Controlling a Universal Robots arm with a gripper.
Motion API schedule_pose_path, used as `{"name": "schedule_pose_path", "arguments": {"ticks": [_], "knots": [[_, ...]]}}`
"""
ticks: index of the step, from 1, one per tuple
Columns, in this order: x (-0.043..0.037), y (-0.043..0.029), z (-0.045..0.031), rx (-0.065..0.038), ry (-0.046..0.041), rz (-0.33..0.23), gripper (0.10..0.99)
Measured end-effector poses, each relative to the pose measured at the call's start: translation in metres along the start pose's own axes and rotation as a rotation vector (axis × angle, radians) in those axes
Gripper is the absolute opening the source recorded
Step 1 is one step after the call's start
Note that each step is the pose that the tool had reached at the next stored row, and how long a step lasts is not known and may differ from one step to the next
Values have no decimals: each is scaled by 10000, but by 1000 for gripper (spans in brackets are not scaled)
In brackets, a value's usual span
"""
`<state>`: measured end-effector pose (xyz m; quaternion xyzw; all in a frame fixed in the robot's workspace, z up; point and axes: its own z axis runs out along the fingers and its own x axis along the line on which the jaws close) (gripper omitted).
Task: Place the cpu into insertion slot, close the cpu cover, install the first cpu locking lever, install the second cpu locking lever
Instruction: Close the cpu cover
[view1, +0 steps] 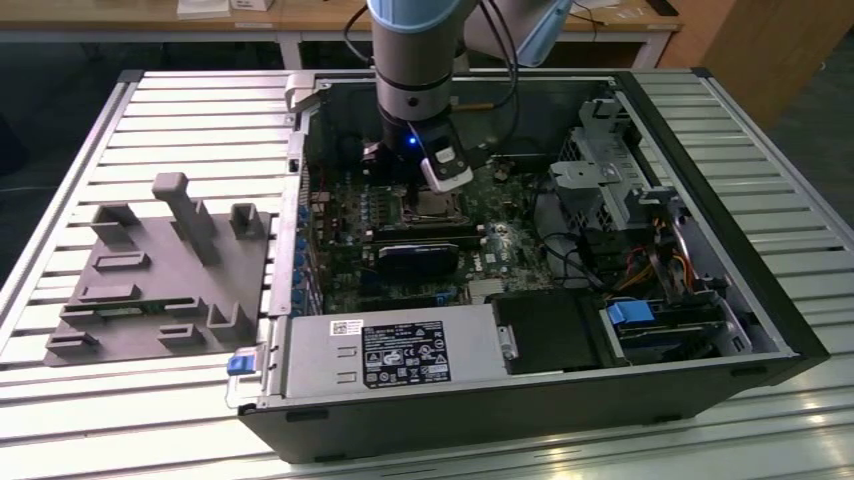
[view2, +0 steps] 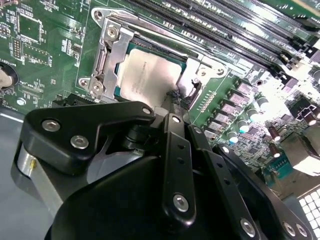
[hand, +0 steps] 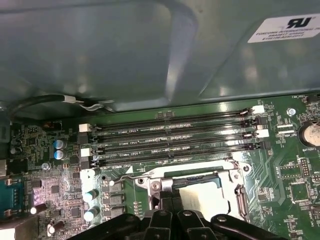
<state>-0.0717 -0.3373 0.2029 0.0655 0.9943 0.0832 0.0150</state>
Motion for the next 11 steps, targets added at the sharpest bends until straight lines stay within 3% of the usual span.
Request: {"name": "schedule_pose_path", "arguments": {"ticks": [2,6,7,11], "knots": [[5,-1,0,56,-6,-2,102],[6,-1,0,417,-54,-18,102],[6,0,0,466,-60,-24,102],[8,0,1,497,-33,-245,102]]}}
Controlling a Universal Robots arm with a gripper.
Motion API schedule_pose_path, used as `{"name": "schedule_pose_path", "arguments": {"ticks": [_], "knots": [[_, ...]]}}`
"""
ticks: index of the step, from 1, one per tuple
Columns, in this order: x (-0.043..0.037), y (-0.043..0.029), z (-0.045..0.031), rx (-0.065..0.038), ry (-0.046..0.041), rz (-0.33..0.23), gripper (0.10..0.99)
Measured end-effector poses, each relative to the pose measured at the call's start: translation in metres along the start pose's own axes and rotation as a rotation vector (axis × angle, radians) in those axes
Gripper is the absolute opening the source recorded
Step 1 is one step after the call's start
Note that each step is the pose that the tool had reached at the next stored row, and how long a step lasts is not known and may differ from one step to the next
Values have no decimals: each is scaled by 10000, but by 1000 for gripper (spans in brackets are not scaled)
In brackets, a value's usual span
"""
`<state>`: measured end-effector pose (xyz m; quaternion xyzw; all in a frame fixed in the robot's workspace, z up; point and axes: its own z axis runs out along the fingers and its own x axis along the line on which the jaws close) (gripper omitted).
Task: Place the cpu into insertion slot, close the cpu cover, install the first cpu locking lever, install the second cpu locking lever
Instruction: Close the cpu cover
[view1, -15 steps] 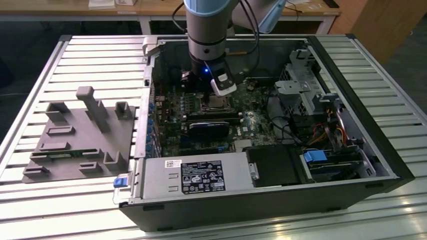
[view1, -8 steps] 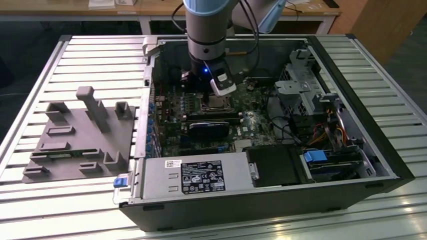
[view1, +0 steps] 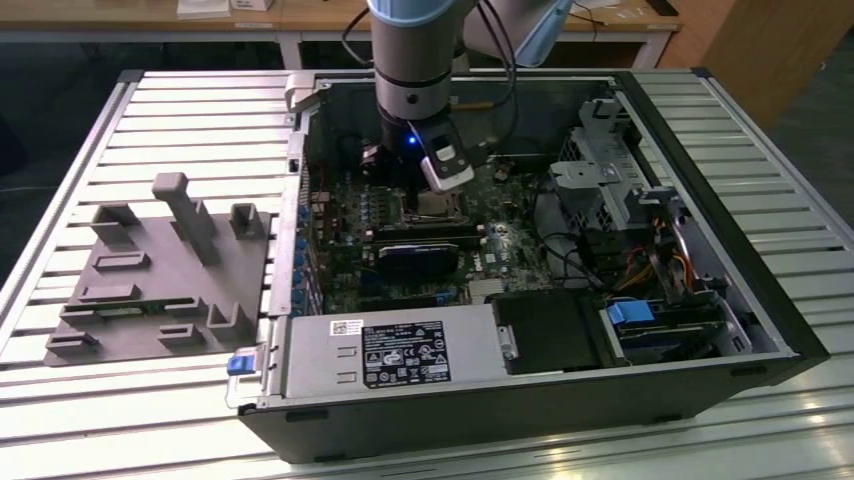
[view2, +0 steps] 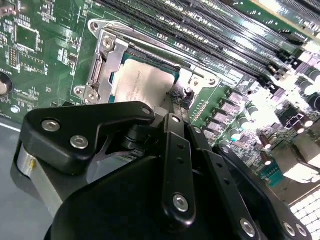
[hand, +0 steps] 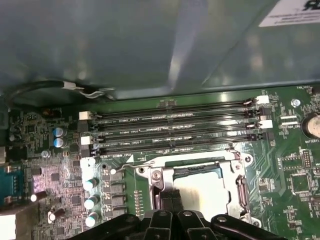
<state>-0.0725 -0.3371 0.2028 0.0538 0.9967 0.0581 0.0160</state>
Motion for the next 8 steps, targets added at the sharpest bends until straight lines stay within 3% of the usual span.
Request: {"name": "schedule_pose_path", "arguments": {"ticks": [8], "knots": [[10,20,7,31,50,-457,102]]}}
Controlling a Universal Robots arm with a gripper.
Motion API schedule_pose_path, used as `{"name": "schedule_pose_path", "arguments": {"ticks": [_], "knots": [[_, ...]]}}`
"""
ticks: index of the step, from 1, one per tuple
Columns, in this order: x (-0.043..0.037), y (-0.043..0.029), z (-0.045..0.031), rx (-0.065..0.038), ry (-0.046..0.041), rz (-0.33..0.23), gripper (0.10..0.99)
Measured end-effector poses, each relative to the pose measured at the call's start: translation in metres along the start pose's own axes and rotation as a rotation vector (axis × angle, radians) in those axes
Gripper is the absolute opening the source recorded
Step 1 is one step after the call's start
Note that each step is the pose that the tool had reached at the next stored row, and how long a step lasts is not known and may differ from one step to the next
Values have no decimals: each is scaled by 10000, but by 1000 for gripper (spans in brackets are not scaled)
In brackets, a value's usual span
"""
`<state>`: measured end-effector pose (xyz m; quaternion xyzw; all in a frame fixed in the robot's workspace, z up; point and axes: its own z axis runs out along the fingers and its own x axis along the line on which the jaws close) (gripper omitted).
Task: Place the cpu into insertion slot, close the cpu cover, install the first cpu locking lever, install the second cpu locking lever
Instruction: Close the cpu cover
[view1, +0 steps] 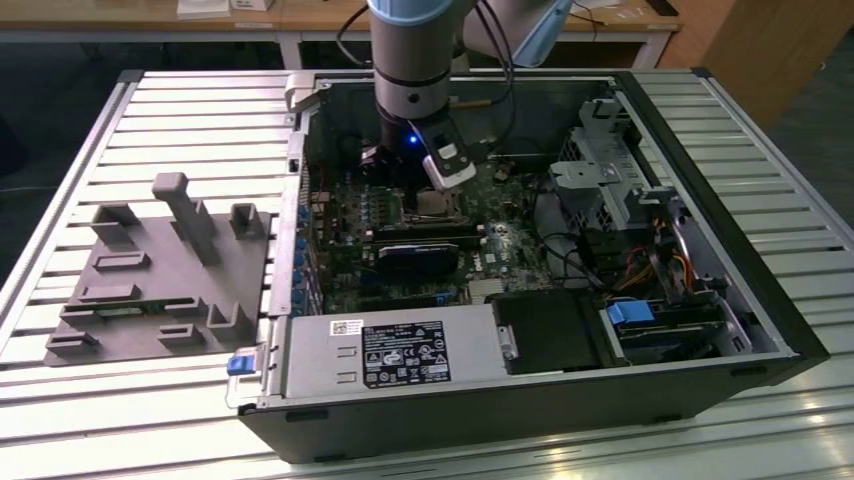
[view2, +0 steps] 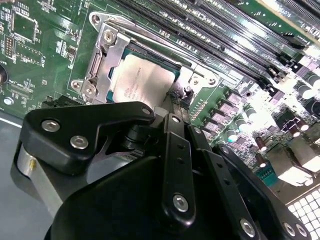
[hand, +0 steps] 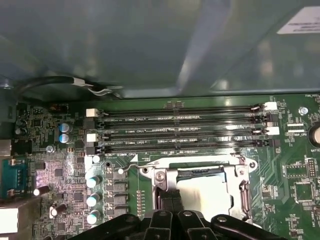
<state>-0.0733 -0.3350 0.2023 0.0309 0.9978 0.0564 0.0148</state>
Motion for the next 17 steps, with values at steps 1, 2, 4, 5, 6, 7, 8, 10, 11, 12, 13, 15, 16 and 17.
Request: {"name": "schedule_pose_path", "arguments": {"ticks": [1,2,4,5,6,7,8,10,11,12,13,15,16,17], "knots": [[3,5,3,17,1,-20,102],[7,10,7,40,1,-39,102],[14,14,13,79,2,-77,102],[16,16,17,101,4,-97,102],[17,17,21,120,5,-118,102],[17,18,24,136,7,-138,102],[17,18,25,143,9,-156,102],[18,18,27,144,10,-160,102],[18,18,27,144,9,-159,102],[17,18,28,142,9,-159,102],[16,18,28,142,8,-158,102],[9,19,29,141,7,-159,102],[4,19,29,141,8,-159,102],[0,19,29,142,8,-159,102]]}}
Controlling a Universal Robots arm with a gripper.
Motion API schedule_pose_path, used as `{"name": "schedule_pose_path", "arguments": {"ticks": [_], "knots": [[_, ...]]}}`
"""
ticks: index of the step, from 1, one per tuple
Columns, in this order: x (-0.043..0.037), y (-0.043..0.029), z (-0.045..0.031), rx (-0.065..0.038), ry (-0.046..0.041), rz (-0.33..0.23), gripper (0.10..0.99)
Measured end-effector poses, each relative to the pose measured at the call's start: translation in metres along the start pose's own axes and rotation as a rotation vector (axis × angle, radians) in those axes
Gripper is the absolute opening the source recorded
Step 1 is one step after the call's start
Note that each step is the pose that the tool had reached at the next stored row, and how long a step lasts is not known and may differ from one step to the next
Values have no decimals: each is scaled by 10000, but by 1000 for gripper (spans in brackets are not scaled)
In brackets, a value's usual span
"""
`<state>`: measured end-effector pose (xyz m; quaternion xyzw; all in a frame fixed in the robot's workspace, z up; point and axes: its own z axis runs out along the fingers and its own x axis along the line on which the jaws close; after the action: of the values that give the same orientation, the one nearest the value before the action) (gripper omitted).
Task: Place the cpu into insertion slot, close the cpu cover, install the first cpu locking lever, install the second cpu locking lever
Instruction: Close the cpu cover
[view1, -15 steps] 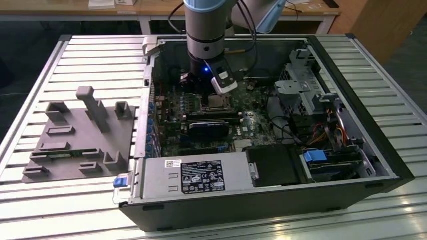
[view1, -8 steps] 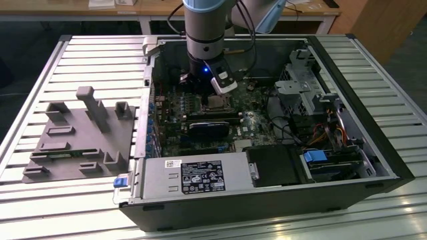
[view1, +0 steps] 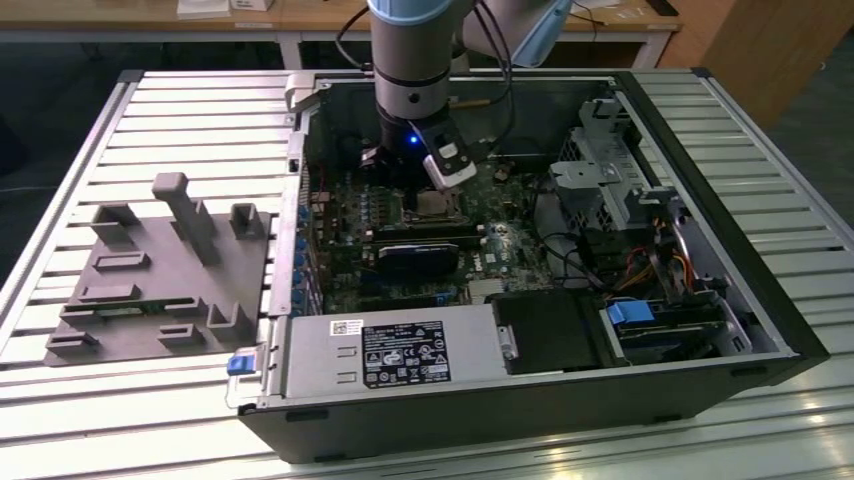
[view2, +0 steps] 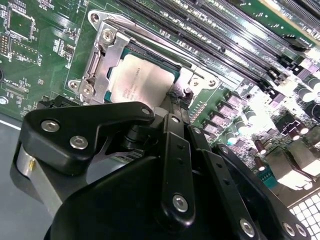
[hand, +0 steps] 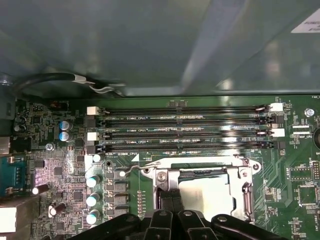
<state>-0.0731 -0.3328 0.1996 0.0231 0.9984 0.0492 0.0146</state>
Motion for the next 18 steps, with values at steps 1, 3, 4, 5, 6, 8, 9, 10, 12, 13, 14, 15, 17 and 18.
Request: {"name": "schedule_pose_path", "arguments": {"ticks": [1,3,4,5,6,8,9,10,12,13,14,15,17,18], "knots": [[-5,0,0,0,0,0,102],[-14,0,0,0,1,0,102],[-16,0,0,-2,1,0,102],[-18,1,0,-4,0,1,102],[-20,1,0,-8,1,1,102],[-27,1,0,-14,2,0,102],[-31,1,0,-17,2,0,102],[-34,1,0,-19,2,1,102],[-39,2,0,-25,1,1,102],[-39,3,-2,-28,0,1,102],[-40,3,-5,-31,-1,1,102],[-40,3,-10,-32,-1,0,102],[-40,4,-16,-32,1,0,102],[-40,4,-16,-31,0,1,102]]}}
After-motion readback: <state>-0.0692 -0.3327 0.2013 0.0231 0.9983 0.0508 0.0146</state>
